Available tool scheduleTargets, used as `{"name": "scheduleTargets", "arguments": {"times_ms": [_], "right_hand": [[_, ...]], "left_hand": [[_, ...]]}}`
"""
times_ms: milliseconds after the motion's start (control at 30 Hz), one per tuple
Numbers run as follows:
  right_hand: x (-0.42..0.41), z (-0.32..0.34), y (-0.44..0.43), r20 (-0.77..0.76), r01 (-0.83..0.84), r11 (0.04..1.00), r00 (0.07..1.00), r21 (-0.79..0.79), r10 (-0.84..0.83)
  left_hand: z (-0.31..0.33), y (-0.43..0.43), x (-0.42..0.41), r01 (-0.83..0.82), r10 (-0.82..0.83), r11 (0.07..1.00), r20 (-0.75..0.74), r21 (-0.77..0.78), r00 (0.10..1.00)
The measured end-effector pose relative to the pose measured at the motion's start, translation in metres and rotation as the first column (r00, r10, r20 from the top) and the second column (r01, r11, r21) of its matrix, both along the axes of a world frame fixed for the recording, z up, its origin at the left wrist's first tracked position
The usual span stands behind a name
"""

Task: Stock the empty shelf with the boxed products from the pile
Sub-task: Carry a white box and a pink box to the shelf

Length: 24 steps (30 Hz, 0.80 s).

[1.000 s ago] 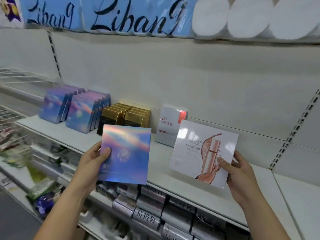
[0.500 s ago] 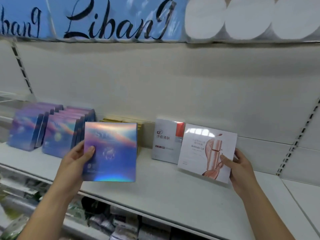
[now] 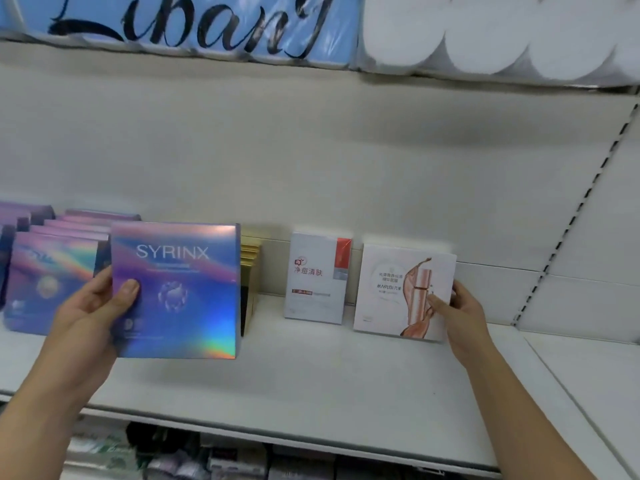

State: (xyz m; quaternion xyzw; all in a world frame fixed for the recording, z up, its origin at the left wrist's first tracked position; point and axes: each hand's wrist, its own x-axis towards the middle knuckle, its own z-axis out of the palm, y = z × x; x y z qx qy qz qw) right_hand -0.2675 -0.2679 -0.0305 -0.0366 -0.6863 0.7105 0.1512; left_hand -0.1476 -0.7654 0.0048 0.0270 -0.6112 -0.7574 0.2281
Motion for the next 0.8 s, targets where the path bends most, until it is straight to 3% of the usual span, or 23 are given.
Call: {"name": "scheduleTargets", "arguments": {"times_ms": [367,633,800], "right_hand": [[-0.005,0.0,-0.013,0.002,0.085,0.996,0.996,-0.008,-0.085],[0.007,0.009,-0.011,0.029,0.107,0.994,0.994,-0.022,-0.106],[0.038,0.032,-0.003,-0.036,0.131,0.991,0.991,-0.011,-0.132]], "left_hand": [[0.012,-0.004,-0.007,0.031,-0.034,0.998,-0.05,-0.049,0.998],[0.011,0.015,-0.011,0.047,-0.047,0.999,-0.041,0.001,0.998],[0.014,0.041,-0.013,0.093,-0.088,0.993,-0.068,0.073,0.994]]}}
